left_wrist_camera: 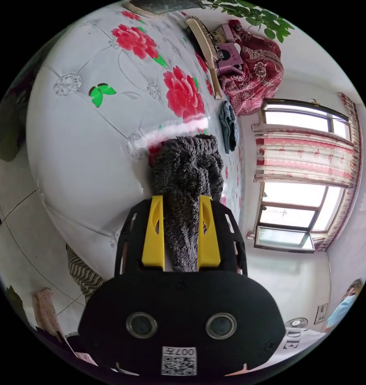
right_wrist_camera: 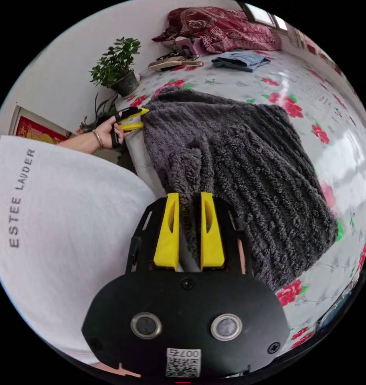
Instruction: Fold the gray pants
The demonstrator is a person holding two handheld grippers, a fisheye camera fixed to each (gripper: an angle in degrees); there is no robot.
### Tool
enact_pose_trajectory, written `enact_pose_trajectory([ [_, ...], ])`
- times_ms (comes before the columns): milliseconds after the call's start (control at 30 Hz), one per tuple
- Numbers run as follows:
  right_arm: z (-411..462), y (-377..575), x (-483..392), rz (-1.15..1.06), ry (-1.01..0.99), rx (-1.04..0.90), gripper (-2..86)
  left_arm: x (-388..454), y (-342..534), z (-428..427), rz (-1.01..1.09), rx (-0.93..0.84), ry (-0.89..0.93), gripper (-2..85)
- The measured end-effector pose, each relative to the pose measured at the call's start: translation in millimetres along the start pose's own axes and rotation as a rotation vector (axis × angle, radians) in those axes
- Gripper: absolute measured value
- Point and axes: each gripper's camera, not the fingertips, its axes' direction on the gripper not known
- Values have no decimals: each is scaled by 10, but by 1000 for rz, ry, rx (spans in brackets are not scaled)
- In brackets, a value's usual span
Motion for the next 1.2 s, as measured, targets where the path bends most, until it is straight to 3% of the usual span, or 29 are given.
enact_pose_trajectory([
  [233,-188,-182,21,52,-146,193,81,-168,-89,34,-11,-26,108,80],
  [400,28,-336,82,98,-46,110,85,-211,-88,19,18,-21,144,42],
  [567,-86,-323,277,162,-38,185,80,-115,-50,-37,72,10,239,37],
  [667,-131,-280,378,198,-83,232,69,13,-50,-33,122,9,213,52],
  [800,-150,-225,462,219,-117,253,50,-32,-62,11,69,2,86,139],
  [933,-173,-146,561,238,-115,245,33,-170,-80,4,-14,18,191,145],
  [1067,-30,-217,590,173,-95,164,23,-128,-129,159,-21,-2,133,102],
  [1200,355,-389,497,42,-170,-70,17,-78,-80,279,-38,31,251,65],
])
